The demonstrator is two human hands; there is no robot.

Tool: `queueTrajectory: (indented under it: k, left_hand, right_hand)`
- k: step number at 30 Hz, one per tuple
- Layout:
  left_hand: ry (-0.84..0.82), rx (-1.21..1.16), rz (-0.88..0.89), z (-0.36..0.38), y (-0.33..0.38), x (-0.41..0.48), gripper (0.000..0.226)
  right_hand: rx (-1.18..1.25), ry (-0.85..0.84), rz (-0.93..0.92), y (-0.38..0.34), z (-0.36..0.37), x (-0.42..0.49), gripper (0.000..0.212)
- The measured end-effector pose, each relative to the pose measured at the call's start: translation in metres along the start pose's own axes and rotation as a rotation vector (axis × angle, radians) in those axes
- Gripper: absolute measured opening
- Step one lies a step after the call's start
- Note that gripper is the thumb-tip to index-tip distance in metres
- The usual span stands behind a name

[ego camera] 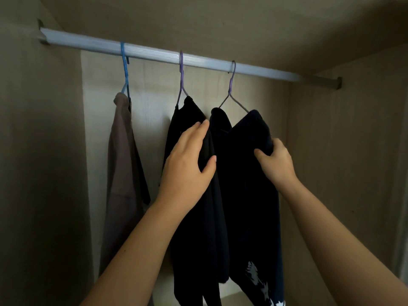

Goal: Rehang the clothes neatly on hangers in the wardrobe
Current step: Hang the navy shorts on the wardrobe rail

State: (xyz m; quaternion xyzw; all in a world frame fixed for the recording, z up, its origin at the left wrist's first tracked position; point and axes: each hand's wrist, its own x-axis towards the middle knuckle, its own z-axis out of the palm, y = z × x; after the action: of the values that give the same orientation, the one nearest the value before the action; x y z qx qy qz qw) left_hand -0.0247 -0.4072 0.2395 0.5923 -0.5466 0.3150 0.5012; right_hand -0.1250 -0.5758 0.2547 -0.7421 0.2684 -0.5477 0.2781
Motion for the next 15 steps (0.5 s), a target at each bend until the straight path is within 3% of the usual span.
queueTrajectory:
  k: [9, 15]
  left_hand:
    - [0.019, -0.021, -0.001, 0.028, 0.000, -0.098, 0.056]
    - [-0.097, -0.118, -0.082, 0.044, -0.008, -0.168, 0.053]
  right_hand:
    - [0.053, -0.109, 0.209, 0.057, -0.011, -0.121, 0.017]
    - [-0.028, -0.087, 0.401, 0.095, -0.017, -0.205, 0.012]
